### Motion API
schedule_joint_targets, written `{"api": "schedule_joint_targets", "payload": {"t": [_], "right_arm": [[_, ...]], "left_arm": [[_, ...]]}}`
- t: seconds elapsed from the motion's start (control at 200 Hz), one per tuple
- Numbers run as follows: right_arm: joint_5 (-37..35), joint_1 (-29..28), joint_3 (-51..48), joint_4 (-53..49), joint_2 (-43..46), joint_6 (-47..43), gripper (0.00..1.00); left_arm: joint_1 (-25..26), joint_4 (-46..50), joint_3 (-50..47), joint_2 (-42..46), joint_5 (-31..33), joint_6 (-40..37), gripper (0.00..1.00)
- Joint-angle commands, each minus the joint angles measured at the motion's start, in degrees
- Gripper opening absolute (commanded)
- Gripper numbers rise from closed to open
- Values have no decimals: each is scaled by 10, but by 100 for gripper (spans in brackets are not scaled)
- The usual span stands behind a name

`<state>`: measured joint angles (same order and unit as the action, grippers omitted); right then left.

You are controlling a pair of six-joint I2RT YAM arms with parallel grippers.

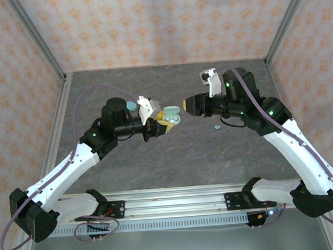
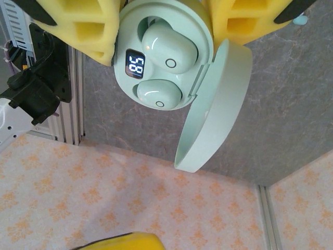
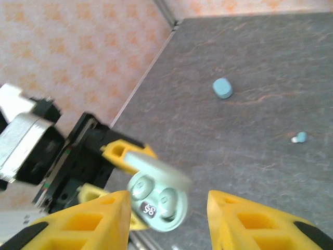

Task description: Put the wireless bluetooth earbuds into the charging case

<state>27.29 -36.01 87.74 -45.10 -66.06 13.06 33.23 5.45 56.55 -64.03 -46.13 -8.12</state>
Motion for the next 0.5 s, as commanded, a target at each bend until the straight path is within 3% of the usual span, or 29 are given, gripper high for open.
{"api": "schedule_joint_targets", "payload": {"t": [0.0, 0.495], "right_arm": [[-32, 17, -4, 27, -9, 36, 43], [124, 46, -73, 143, -49, 140, 48]], "left_arm": [[-3, -32, 18, 8, -19, 15, 22], [-3, -54, 18, 0, -14, 41, 22]]}}
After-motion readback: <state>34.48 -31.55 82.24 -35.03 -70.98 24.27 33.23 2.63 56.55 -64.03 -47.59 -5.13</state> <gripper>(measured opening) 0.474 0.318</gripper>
